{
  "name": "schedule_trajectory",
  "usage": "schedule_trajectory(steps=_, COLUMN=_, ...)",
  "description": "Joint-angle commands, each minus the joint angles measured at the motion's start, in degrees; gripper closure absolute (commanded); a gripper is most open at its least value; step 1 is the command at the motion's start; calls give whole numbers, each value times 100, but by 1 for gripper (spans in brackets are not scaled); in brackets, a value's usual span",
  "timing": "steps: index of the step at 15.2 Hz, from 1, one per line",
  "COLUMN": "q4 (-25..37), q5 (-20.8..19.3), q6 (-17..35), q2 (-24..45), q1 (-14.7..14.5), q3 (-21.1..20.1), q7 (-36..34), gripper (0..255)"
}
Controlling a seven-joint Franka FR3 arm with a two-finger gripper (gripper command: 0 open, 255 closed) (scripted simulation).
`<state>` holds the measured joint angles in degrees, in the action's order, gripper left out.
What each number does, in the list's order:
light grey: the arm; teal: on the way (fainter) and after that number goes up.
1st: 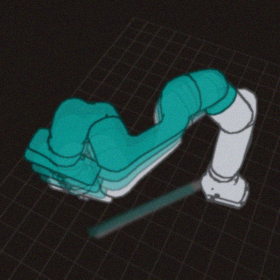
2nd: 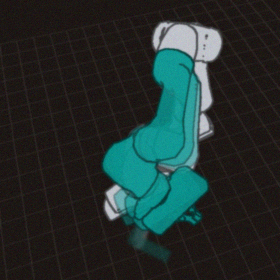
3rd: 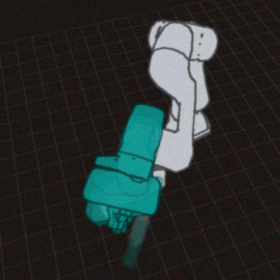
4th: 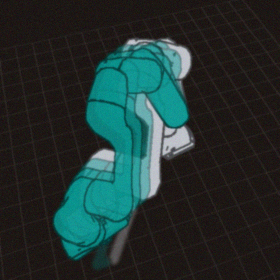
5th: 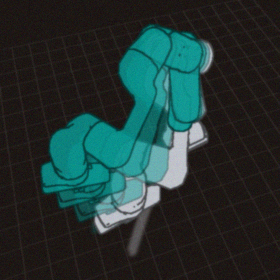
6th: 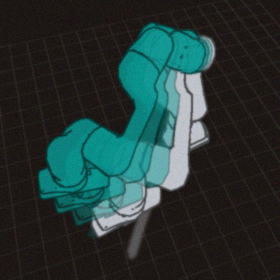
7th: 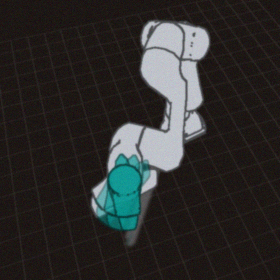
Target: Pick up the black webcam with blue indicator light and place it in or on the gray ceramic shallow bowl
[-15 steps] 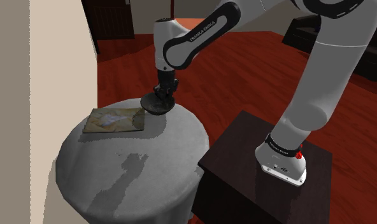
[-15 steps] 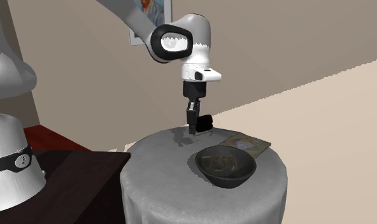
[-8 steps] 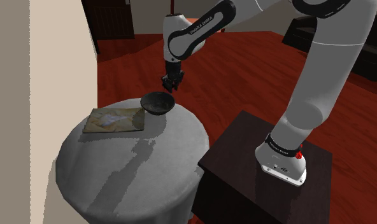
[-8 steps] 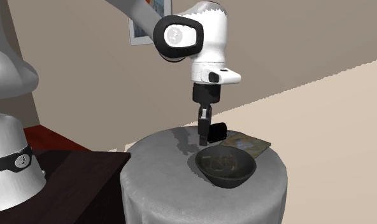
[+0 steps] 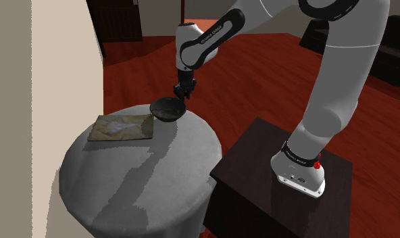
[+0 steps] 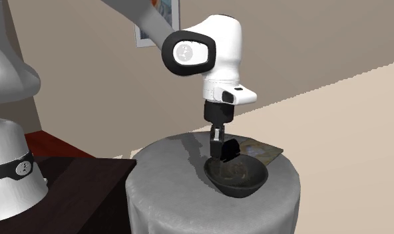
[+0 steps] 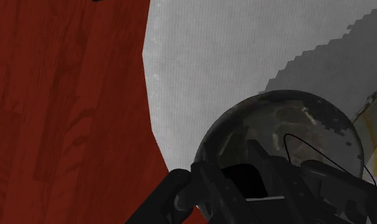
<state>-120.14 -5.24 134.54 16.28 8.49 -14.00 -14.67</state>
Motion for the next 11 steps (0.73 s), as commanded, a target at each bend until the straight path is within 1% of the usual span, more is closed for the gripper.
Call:
schedule_trajectory(steps=1, q4=-19, q5=-48, q6=131, q2=122, q1=-11, q3=23, q7=-31, gripper=255)
schedule_trajectory(steps=6, q4=-62, q5=-158, q6=455, q2=411, q1=-49, q3=75, q7=-105, gripper=255)
schedule_trajectory(steps=11, q4=-62, q5=-158, q6=455, q2=411, q1=-49, q3=76, q7=-105, gripper=255)
